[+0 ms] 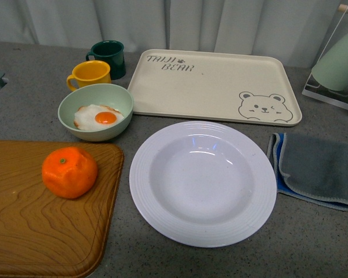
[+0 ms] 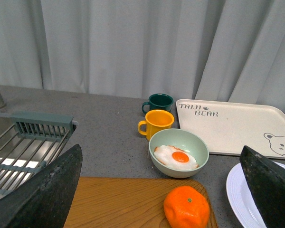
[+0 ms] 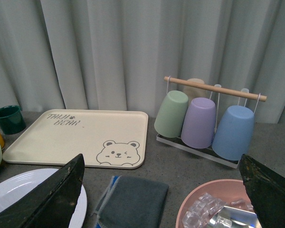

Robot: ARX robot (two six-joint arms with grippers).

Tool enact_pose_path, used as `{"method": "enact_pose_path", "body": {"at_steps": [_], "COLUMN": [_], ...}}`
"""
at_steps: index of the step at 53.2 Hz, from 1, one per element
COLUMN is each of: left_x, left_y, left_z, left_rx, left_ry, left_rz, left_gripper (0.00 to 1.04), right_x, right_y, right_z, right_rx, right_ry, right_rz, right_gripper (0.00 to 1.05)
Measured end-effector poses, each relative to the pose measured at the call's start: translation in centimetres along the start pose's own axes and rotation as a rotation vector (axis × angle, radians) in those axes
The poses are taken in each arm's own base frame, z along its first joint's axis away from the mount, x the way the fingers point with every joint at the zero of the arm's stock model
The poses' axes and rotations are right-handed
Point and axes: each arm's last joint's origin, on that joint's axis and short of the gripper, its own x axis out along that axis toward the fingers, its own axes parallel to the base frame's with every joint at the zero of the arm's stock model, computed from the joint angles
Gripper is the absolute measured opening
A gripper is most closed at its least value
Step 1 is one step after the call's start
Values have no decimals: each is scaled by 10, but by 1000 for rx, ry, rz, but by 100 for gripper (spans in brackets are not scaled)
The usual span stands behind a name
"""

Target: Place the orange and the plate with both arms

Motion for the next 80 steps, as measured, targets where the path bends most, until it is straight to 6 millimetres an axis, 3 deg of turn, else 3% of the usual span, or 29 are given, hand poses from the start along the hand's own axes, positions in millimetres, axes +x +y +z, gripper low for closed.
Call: {"method": "enact_pose_path", "body": {"at_steps": [47, 52, 57, 66, 70, 80], "left_x": [0, 3, 16, 58, 84, 122], "left_y": [0, 3, 7, 3, 1, 0], "left_z": [0, -4, -7, 4, -3, -29], "left_rx": [0, -73, -155, -260, -271, -276], "left_ry": [0, 183, 311, 415, 503, 666], "left_rz": [1, 204, 288, 150, 104, 77], "left_gripper": [98, 98, 98, 98, 98, 98], "right_x": [0, 0, 0, 0, 0, 0], "right_y": [0, 0, 0, 0, 0, 0], "right_z": [0, 0, 0, 0, 0, 0], "right_rx": [0, 0, 0, 0, 0, 0], "right_ry": [0, 0, 0, 0, 0, 0], "right_rz": [0, 0, 0, 0, 0, 0], "right_gripper": [95, 95, 95, 95, 95, 95]}}
